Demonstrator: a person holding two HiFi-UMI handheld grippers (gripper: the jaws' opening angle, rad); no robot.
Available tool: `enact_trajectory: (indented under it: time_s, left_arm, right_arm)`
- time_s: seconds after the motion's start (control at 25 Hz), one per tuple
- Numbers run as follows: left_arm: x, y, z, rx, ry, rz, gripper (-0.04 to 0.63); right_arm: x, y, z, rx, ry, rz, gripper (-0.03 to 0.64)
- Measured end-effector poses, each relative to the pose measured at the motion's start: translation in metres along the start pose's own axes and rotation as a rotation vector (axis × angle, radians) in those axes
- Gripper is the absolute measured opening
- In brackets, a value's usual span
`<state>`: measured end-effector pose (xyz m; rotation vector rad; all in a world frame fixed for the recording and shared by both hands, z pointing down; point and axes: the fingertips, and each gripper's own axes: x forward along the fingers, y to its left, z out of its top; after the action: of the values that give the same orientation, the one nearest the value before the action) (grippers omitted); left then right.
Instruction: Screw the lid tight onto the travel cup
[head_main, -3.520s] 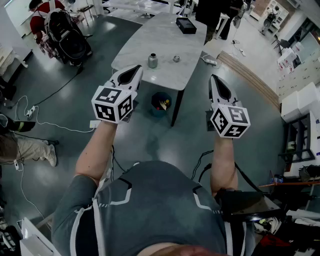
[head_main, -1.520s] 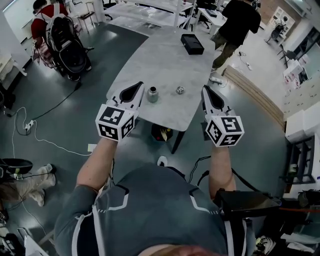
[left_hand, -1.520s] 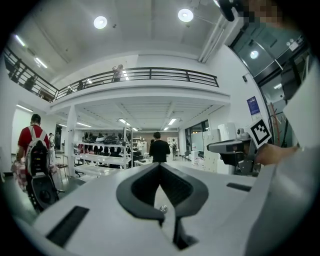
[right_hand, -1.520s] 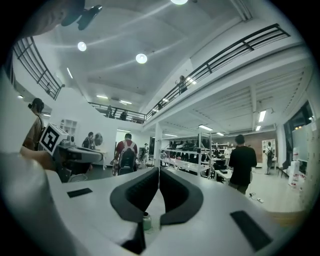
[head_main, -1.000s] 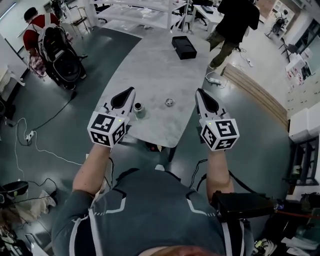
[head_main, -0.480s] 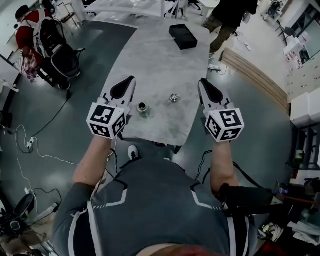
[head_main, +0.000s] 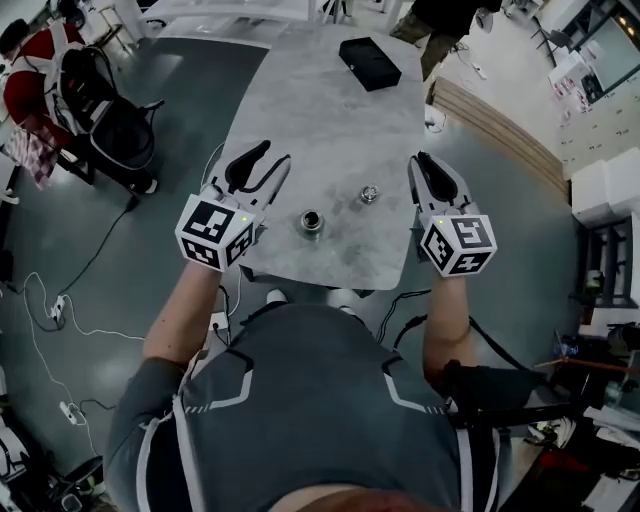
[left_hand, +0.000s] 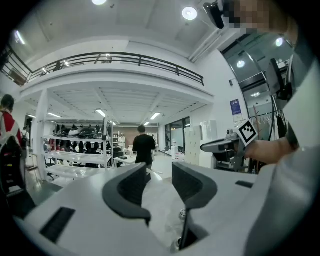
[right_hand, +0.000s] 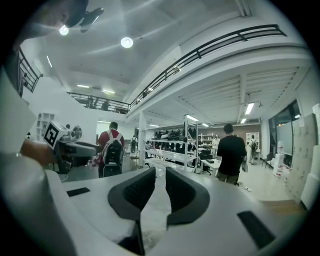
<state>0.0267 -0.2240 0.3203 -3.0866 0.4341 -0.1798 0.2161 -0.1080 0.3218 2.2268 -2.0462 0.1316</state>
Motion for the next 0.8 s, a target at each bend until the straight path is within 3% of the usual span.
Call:
enact_trajectory:
  time_s: [0.28,0.44,0.52,0.64,0.8]
  left_arm:
    - [-0.018,0.021,-0.031,-0.085,-0.006,-0.101,0.189]
    - [0.007,0.018,-0.047,-0.061,0.038,-0.105,0.197]
    - [0.016,0.011,-0.056,-0.069,0.072,-0.105,0.23]
    - [0.018,-0.005,-0.083,-0.112,0.122,-0.117,0.336]
    - [0.026,-0.037,-0.121,-0.117,0.2,-0.093,0.36]
  right_arm:
    - [0.011,0.024,-0.03,0.002,0.09,-0.02,0.138]
    - [0.018,-0.004,-0.04,0.013,0.099,-0.019,0.169]
    - [0.018,-0.021,-0.05,0.027,0.107,-0.018,0.183]
    - [0.016,-0.036,-0.075,0.052,0.144,0.008,0.221]
    - [0.018,-0.058,-0.111,0.05,0.211,0.074,0.249]
